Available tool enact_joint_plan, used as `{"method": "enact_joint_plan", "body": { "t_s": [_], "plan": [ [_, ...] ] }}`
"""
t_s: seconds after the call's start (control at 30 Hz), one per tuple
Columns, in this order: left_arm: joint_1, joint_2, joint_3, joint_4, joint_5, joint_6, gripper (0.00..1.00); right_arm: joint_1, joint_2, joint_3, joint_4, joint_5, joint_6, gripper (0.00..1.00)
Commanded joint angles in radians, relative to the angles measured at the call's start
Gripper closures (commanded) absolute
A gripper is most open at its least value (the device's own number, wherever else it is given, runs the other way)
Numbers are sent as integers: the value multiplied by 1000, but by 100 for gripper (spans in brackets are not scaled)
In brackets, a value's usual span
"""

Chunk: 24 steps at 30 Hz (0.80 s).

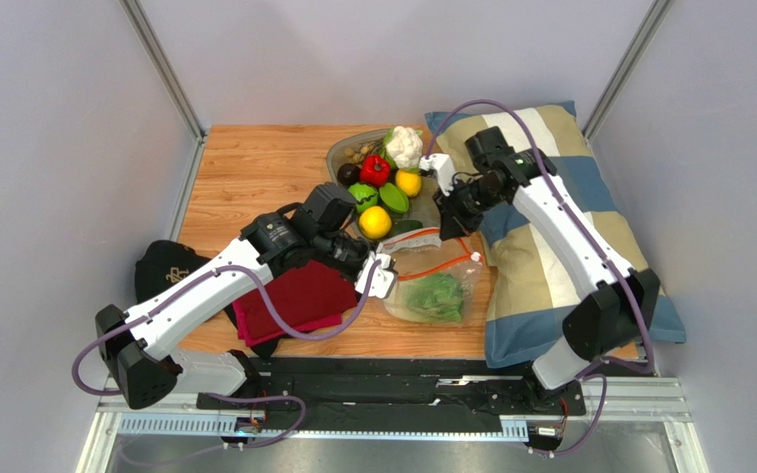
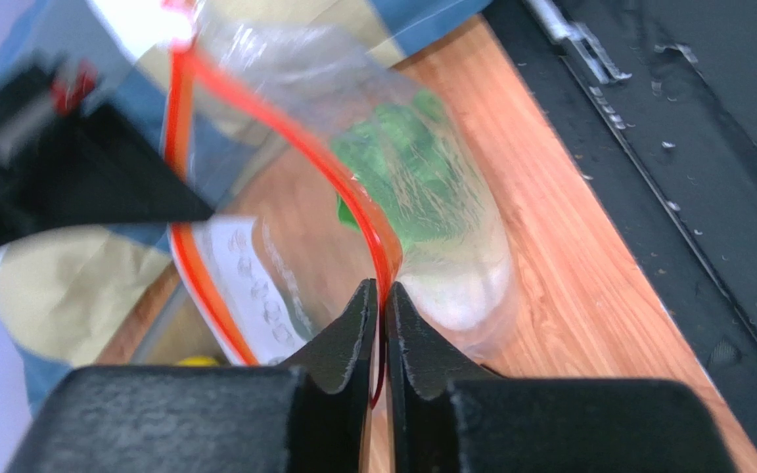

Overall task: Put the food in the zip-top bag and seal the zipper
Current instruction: Place the fake vegetable in the zipper food storage bag, then pick up the fake vegetable from the bin.

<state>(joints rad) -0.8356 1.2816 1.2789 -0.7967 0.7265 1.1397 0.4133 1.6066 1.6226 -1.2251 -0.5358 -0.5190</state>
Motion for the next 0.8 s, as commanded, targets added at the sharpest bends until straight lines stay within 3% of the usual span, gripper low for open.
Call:
{"method": "enact_joint_plan", "body": {
  "t_s": [0.0, 0.07, 0.1, 0.13, 0.27, 0.43, 0.53, 0.67, 0.77],
  "plan": [
    [73, -8, 2, 211, 5, -308, 61, -40, -86, -101, 114, 68, 103, 100],
    [113, 13, 28, 289, 43, -450, 40, -48, -88, -165, 154, 85, 128, 100],
    [169, 36, 37, 330, 51, -537, 35, -57, -83, -182, 168, 111, 163, 100],
    [193, 50, 68, 396, 28, -739, 30, -65, -83, -210, 177, 115, 181, 100],
    [292, 182, 230, 323, -110, -984, 1, -128, -94, -247, 208, 119, 292, 100],
    [345, 430, 443, 130, -366, -1081, 1, -171, -174, -263, 228, 100, 419, 100],
    [349, 544, 517, 120, -479, -1129, 1, -171, -207, -257, 236, 50, 479, 100],
    [369, 654, 596, 187, -539, -1179, 1, -171, -215, -245, 236, 22, 513, 100],
    [389, 703, 632, 318, -486, -1227, 1, -173, -217, -253, 231, 39, 513, 100]
  ]
}}
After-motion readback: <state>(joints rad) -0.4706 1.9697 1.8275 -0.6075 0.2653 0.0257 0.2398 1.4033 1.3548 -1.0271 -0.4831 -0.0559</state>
